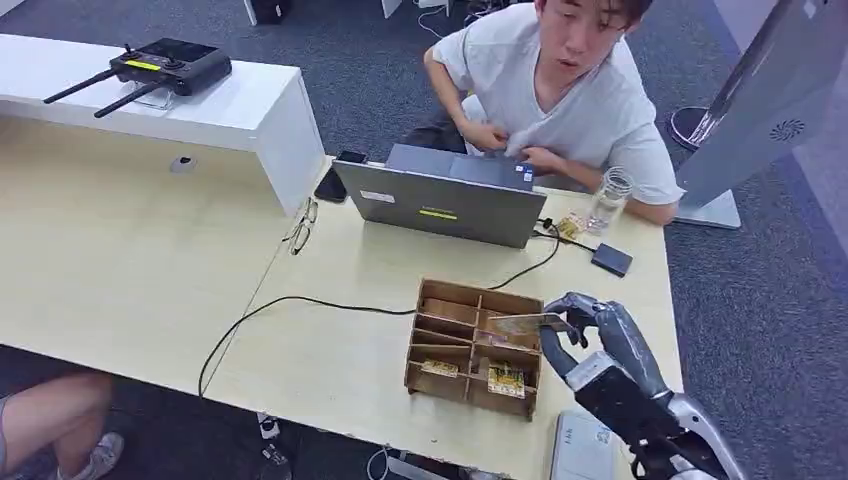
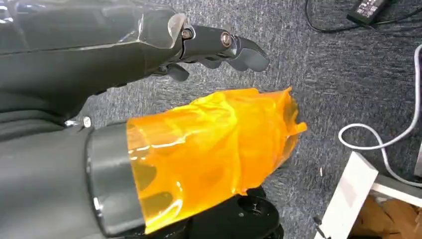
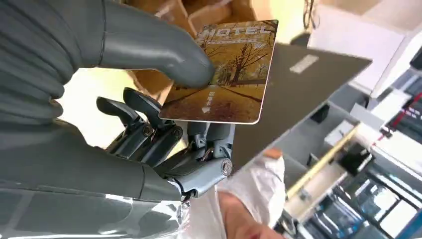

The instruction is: Pass the card to the sensor for recognition and then transmit it.

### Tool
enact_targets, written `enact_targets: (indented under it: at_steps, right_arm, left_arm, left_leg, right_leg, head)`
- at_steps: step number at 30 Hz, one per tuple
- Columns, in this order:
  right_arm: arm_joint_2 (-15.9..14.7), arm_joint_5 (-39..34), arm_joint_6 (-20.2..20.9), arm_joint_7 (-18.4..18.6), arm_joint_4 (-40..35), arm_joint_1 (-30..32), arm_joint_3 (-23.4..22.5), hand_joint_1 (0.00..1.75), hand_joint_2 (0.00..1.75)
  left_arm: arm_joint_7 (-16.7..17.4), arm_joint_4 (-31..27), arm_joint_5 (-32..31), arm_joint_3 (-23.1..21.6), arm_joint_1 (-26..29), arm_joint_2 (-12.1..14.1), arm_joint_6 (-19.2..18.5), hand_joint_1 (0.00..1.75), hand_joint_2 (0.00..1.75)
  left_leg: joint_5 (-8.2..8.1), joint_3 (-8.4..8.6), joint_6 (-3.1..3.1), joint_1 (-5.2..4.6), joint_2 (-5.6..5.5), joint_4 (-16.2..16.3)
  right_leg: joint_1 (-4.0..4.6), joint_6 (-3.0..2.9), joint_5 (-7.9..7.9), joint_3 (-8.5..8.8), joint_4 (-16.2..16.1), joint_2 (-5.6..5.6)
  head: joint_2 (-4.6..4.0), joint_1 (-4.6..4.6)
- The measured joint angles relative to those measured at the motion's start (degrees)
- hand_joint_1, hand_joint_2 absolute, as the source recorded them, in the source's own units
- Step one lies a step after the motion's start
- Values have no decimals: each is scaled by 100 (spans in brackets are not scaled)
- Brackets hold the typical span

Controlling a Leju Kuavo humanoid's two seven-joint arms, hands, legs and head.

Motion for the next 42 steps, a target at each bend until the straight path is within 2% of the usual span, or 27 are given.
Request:
enact_targets:
  at_steps: [7,16,24,27,30,39,42]
  right_arm:
    - [-759,-1255,799,-68,111,462,-471,175,175]
    - [-2241,-2548,1956,-39,262,1170,-1029,175,175]
    - [-3543,-3038,2286,79,234,1653,-1130,175,175]
    - [-3906,-3101,2336,177,175,1778,-1130,175,175]
    - [-4071,-3107,2371,251,147,1802,-1117,175,175]
    - [-4087,-3072,2369,306,144,1794,-1036,175,175]
    - [-3956,-2790,2321,383,192,1445,-577,175,175]
  left_arm:
    - [-74,0,46,140,23,-26,28,0,0]
    - [-103,0,0,269,33,-46,127,0,0]
    - [-127,26,-57,282,31,-42,138,0,0]
    - [-127,48,-96,284,25,-42,138,0,0]
    - [-127,50,-118,284,23,-42,140,0,0]
    - [-125,61,-144,284,10,-42,142,0,0]
    - [-105,103,-212,282,-31,-44,157,0,0]
  left_leg:
    - [-3,-4,4,-5,-3,4]
    - [-12,-5,18,-8,-3,12]
    - [-12,-5,18,-8,-1,12]
    - [-12,-4,18,-8,0,12]
    - [-11,-3,18,-7,1,12]
    - [-11,-3,18,-7,0,11]
    - [-11,-3,18,-6,1,11]
  right_leg:
    - [-5,2,0,3,-7,-4]
    - [-7,4,1,4,-9,-4]
    - [-7,4,2,4,-9,-3]
    - [-7,4,2,4,-9,-2]
    - [-6,4,2,4,-9,-1]
    - [-6,4,2,5,-8,-2]
    - [-5,4,2,5,-7,0]
  head:
    - [0,2]
    - [0,4]
    - [0,0]
    - [0,2]
    - [0,0]
    - [0,2]
    - [0,0]
